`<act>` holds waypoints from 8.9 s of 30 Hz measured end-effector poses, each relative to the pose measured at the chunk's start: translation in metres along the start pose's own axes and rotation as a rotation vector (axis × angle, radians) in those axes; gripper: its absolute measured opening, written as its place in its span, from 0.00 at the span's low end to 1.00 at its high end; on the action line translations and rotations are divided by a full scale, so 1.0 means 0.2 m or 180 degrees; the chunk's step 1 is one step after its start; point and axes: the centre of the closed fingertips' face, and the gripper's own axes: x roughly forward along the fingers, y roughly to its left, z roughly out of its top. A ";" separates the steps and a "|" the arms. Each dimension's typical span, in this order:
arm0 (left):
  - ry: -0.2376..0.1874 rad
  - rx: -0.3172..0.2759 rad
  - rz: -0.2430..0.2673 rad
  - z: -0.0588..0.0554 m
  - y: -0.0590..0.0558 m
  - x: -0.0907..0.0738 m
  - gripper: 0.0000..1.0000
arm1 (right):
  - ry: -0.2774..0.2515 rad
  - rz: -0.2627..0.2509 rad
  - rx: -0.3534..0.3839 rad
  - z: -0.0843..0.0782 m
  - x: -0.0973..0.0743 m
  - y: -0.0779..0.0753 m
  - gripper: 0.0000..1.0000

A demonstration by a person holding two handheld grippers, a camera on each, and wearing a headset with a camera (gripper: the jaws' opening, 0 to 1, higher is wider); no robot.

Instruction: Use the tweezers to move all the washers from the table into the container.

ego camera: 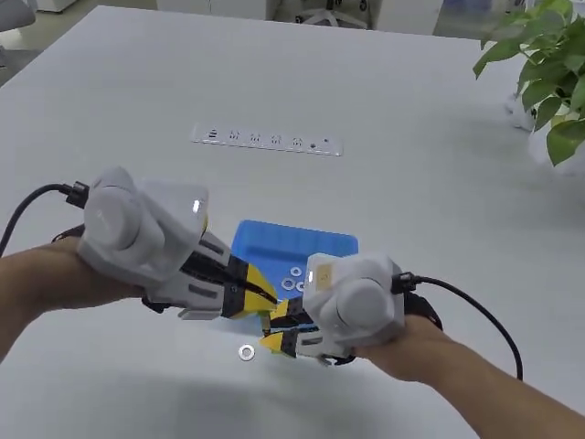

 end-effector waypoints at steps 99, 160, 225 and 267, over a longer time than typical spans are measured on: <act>0.0014 0.0132 0.0143 0.23 -0.03 -0.17 0.05 | 0.0051 -0.0147 -0.0243 0.21 -0.19 -0.02 0.10; 0.0012 -0.0023 0.0146 0.04 0.37 0.02 0.05 | 0.0153 -0.0117 -0.0081 -0.01 0.00 -0.40 0.10; -0.0017 0.0120 0.0234 0.22 0.28 -0.11 0.05 | 0.0075 -0.0281 -0.0300 0.17 -0.16 -0.33 0.12; 0.0097 0.0077 0.0209 0.10 0.01 -0.15 0.05 | 0.0018 -0.0064 -0.0283 0.17 -0.06 -0.03 0.13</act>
